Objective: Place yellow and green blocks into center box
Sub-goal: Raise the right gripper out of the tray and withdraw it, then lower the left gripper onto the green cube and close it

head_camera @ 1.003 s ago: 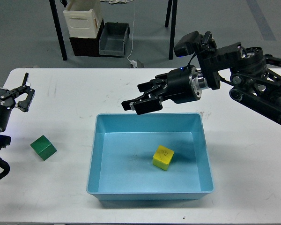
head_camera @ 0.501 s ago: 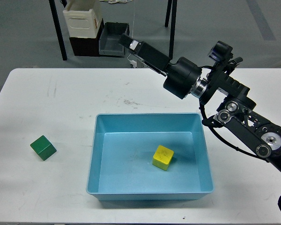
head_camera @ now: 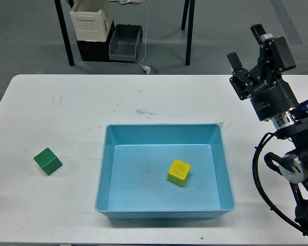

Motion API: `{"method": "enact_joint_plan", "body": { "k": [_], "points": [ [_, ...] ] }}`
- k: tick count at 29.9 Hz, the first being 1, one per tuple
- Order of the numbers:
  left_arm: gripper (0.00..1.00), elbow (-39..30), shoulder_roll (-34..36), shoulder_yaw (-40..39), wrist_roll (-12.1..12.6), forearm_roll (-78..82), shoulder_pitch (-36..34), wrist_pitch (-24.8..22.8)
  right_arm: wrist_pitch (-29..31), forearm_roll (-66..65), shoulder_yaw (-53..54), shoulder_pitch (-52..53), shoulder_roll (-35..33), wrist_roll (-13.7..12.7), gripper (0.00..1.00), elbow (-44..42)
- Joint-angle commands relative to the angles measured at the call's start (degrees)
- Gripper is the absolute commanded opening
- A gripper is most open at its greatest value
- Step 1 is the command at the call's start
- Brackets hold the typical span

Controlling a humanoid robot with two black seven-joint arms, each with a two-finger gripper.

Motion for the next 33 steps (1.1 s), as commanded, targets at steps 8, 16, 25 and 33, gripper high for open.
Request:
{"method": "enact_joint_plan", "body": {
  "k": [8,16,25,33],
  "points": [
    [0.98,-0.7,-2.7,6.9,-0.7,48.6,-7.8,0.0,1.9,9.6,9.6,-18.7,-0.3,0.2,1.00,4.6],
    [1.00,-13.5,6.8,32.2,-0.7,62.9,-16.6,0.0,2.0,12.2,13.3,-22.2,-0.7,0.3,1.00,5.1],
    [0.99,-19.3,10.3,45.6,-0.7,73.9,-18.1,0.0,1.9,12.2,13.6,-23.6,-0.7,1.1,1.00,4.8],
    [0.99,-16.9,9.6,53.1,-0.7,83.5,-18.2,0.0,1.8,12.2,13.7,-24.3,-0.7,1.2,1.00,4.5]
  ]
}}
